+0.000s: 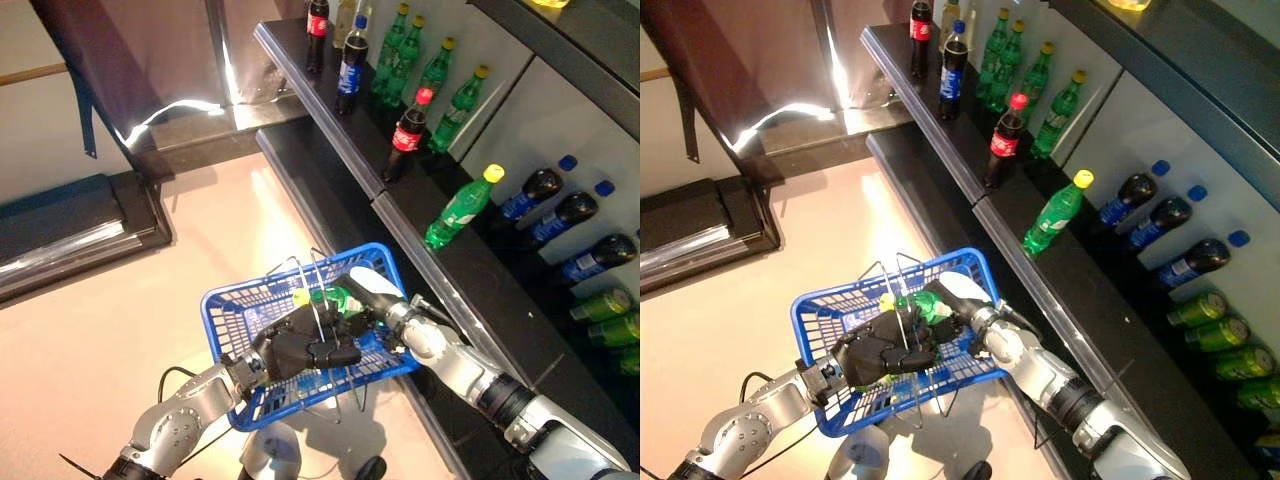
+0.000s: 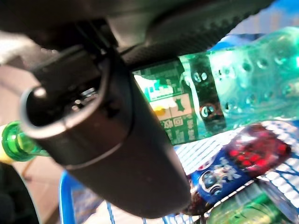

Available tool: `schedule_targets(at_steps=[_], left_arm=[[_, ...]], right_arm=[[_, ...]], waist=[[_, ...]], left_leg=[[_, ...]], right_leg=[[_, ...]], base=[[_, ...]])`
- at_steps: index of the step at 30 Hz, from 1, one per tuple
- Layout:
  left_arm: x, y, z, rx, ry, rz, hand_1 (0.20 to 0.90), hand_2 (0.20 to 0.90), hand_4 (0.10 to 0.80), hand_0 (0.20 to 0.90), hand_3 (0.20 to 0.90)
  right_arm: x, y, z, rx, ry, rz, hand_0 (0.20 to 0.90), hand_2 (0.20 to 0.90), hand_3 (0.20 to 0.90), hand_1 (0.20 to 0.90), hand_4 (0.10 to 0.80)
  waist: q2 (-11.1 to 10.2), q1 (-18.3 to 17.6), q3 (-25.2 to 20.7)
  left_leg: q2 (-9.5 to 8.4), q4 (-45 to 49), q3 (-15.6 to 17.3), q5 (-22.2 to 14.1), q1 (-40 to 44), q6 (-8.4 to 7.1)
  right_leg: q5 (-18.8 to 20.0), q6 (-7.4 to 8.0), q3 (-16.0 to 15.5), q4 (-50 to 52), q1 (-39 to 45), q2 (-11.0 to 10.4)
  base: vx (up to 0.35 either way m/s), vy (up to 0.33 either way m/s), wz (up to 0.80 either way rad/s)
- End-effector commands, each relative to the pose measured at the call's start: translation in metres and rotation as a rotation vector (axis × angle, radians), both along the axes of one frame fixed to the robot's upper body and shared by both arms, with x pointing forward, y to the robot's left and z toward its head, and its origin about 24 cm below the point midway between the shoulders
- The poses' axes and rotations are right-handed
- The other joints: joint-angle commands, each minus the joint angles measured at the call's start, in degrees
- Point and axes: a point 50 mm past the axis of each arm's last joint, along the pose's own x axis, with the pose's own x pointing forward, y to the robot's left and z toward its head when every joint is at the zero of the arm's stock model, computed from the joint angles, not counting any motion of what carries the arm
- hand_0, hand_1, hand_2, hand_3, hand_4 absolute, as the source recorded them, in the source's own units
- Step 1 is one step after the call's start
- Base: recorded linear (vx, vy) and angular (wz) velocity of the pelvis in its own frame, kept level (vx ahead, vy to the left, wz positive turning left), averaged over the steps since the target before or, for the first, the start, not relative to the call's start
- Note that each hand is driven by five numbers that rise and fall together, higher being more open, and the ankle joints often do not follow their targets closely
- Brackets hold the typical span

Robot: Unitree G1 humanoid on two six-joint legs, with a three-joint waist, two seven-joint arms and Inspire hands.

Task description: Pick up the drink and place into the basket.

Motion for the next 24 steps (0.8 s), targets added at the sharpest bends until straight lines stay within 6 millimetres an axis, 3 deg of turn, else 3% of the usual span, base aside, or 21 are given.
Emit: schedule_targets(at_steps=[1, 16, 24], left_arm=[[-0.026, -0.074, 0.152, -0.639, -0.734, -0.539, 0.3, 0.3, 0.1, 0.3, 0.2], [-0.028, -0.079, 0.152, -0.654, -0.724, -0.579, 0.3, 0.3, 0.1, 0.3, 0.2], [-0.028, -0.079, 0.154, -0.666, -0.732, -0.599, 0.3, 0.3, 0.1, 0.3, 0.2]], right_arm=[[-0.001, 0.046, 0.035, 0.082, -0.149, 0.217, 0.3, 0.3, 0.2, 0.3, 0.1], [0.002, 0.054, 0.03, 0.063, -0.108, 0.236, 0.3, 0.3, 0.2, 0.3, 0.1], [0.004, 0.048, 0.004, 0.025, 0.039, 0.163, 0.3, 0.3, 0.2, 0.3, 0.1]], waist=[[2.0, 0.4, -13.9], [1.9, 1.0, -14.4], [2.2, 1.1, -14.9]], left_leg=[[-5.08, -0.2, -3.0, -1.0, -1.0, 2.43], [-5.44, -0.2, -3.8, -0.8, -1.1, 2.5], [-5.42, -0.2, -3.6, -0.7, -1.2, 2.45]], right_leg=[[-2.4, -0.66, -1.1, 0.3, 2.5, 2.9], [-2.1, -0.7, -1.3, 0.3, 2.4, 3.0], [-2.2, -0.75, -1.7, 0.3, 2.3, 2.8]], base=[[0.0, 0.0, 0.0], [0.004, 0.007, 0.02], [0.0, 0.0, 0.0]])
